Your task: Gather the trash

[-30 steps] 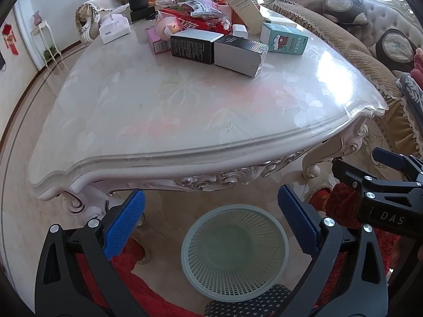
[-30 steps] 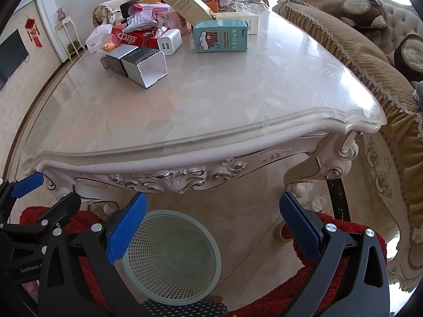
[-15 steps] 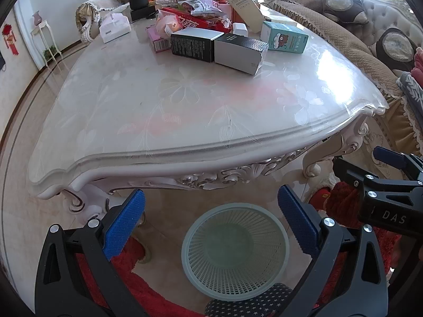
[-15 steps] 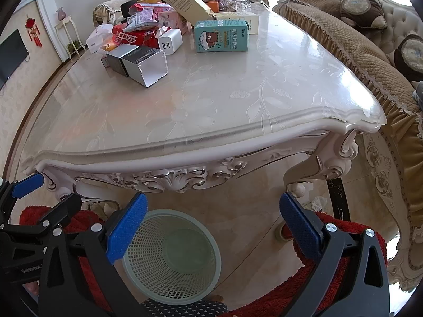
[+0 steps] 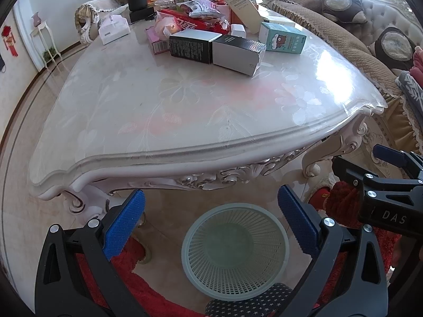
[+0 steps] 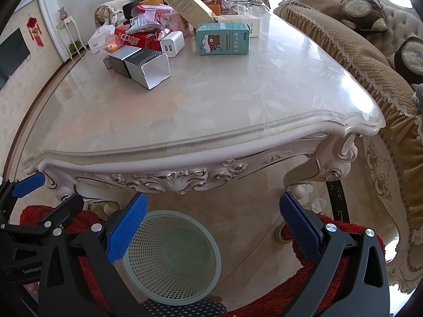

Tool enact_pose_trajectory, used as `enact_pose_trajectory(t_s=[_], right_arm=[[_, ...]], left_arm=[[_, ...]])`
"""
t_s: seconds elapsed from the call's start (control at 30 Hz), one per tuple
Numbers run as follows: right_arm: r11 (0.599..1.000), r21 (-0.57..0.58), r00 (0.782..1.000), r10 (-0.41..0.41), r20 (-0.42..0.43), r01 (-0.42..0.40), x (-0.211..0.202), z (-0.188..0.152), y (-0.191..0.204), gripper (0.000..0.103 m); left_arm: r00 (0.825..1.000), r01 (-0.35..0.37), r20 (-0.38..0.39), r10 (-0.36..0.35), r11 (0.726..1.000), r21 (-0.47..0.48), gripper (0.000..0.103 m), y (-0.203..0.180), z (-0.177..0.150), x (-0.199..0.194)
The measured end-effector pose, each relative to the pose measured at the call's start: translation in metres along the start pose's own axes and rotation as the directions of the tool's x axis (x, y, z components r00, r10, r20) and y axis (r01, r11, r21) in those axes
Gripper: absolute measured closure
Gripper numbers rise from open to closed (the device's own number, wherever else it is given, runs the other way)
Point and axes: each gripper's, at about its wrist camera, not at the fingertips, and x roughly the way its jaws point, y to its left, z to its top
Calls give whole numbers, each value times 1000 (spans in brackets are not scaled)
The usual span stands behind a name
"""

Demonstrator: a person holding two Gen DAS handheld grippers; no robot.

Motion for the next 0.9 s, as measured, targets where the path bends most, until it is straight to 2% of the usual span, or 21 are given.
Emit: enact_pose_trajectory(t_s=[0.7,0.8,0.9], right_arm=[[1000,-8,1000,4,5,-4,-1,-1,0,7],[999,-29,999,23,24,-23,-4,1,0,7],[995,-86,995,48,92,-40,-13,9,-4,7]], left_arm=[[1000,3,-5,-3,1000,4,6,-2,1,1],[1000,12,1,-12,1000,-3,6,-1,1,1],[998,45,33,-44,998,-39,6,10,9,-5]])
